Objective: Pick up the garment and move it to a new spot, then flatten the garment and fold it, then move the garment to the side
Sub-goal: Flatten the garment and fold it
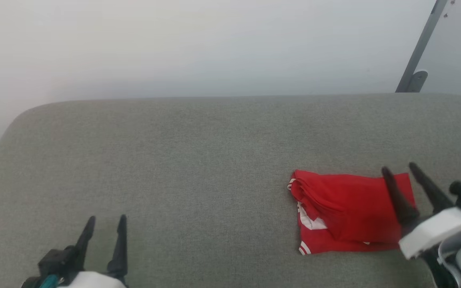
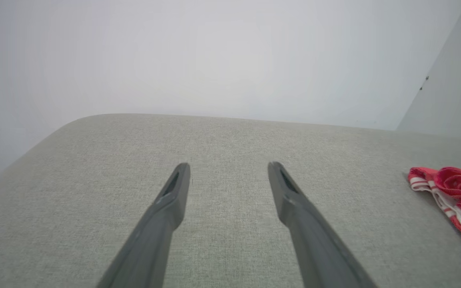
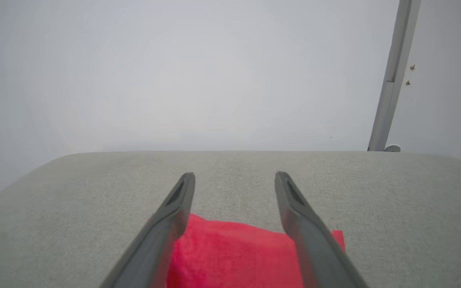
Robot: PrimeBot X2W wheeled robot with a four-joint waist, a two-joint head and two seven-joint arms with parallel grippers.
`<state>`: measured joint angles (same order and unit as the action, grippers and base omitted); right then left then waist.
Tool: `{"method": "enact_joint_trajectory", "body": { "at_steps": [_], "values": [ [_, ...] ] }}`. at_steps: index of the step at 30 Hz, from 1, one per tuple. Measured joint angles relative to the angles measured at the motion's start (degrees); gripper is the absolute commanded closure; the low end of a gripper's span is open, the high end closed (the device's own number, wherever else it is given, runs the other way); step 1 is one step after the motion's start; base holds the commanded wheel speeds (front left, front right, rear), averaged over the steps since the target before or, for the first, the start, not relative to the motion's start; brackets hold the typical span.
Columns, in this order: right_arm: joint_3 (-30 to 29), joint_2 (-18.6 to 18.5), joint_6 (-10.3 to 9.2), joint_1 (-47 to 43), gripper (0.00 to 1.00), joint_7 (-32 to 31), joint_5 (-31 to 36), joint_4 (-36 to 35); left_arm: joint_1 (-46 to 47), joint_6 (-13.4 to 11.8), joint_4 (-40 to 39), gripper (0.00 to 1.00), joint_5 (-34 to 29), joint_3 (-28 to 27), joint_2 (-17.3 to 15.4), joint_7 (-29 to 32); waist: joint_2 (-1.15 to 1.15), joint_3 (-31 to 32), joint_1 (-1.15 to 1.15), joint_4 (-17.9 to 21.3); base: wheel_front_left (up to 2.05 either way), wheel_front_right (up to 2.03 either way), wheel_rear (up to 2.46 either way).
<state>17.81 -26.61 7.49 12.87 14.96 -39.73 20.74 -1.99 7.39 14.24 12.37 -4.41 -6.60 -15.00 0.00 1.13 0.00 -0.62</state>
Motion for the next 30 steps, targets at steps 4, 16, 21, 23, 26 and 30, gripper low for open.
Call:
{"method": "enact_joint_trajectory", "body": {
  "at_steps": [4,16,21,23,26,30],
  "values": [
    [-2.4,0.9,0.01,-3.1,0.00,0.0,1.4,-3.0,-1.9,0.0,-1.8,0.00,-1.0,-0.5,0.4,0.0,0.00,0.0,0.00,0.1,0.00,0.00,0.00],
    [-12.4,2.0,0.00,-15.3,0.00,0.1,4.2,-12.7,-10.3,0.0,-9.8,0.00,-2.1,-2.9,2.4,0.0,0.00,0.1,0.00,-0.9,0.00,0.00,0.00],
    [-14.5,3.4,0.00,-17.8,0.00,0.1,4.6,-14.7,-11.7,0.0,-11.3,0.00,-2.7,-2.6,3.0,0.0,0.00,0.0,0.00,-1.3,0.00,0.00,0.00],
    [-14.5,3.9,0.00,-18.3,0.00,0.1,4.6,-14.9,-11.7,0.0,-11.5,0.00,-2.9,-2.1,3.1,0.0,0.00,0.1,0.00,-1.4,0.00,0.00,0.00],
    [-14.5,4.2,0.01,-18.5,0.00,0.1,4.6,-15.2,-11.6,0.0,-11.6,0.00,-2.9,-2.0,3.1,0.0,0.00,0.2,0.00,-1.5,0.00,0.00,0.00],
    [-14.4,4.2,0.01,-18.5,0.00,0.1,4.6,-15.2,-11.5,0.0,-11.7,0.00,-2.9,-1.9,3.2,0.0,0.00,0.4,0.00,-1.4,0.00,0.00,0.00]
  ]
}}
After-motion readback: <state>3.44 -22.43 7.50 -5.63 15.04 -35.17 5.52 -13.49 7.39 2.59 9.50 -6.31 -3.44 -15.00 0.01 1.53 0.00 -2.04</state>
